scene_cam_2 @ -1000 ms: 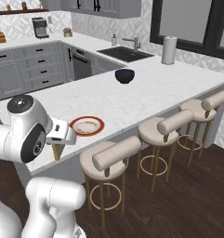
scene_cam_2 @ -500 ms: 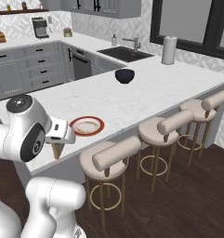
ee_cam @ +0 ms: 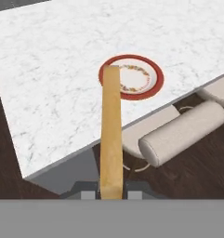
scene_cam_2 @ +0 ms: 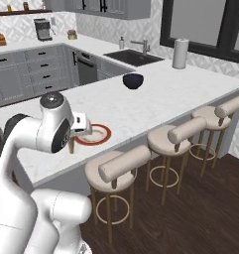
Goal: Start the toaster. Once the lever pops up, take the bread to the plate on the dining counter.
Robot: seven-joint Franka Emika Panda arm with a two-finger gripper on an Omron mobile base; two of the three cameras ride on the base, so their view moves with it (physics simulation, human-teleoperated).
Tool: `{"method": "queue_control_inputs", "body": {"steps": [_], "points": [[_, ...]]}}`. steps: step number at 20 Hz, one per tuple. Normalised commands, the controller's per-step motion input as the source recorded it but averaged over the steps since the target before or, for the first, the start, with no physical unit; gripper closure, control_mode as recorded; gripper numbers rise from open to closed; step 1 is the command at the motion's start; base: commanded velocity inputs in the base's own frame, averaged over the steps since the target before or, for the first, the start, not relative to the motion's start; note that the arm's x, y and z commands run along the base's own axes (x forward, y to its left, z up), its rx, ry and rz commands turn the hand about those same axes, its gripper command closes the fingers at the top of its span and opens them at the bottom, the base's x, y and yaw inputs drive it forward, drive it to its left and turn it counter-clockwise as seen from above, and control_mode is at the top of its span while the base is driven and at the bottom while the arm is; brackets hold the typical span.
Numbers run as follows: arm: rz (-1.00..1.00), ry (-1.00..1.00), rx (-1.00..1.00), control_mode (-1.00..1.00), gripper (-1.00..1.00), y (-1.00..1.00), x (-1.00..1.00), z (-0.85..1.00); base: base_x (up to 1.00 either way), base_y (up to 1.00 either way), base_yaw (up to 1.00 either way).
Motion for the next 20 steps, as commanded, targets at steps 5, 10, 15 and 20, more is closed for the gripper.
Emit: {"method": "queue_control_inputs", "body": {"steps": [5,10,15,20], "points": [[0.07,0.0,0.0,-1.0,1.0,0.0,1.0,0.11,0.0,0.0,0.0],[0.0,0.0,0.0,-1.0,1.0,0.08,1.0,-0.07,0.0,0.0,0.0],[0.0,0.0,0.0,-1.0,1.0,0.28,1.0,-0.31,0.0,0.0,0.0],[0.05,0.07,0.0,-1.0,1.0,0.22,0.84,-0.25,0.0,0.0,0.0]]}}
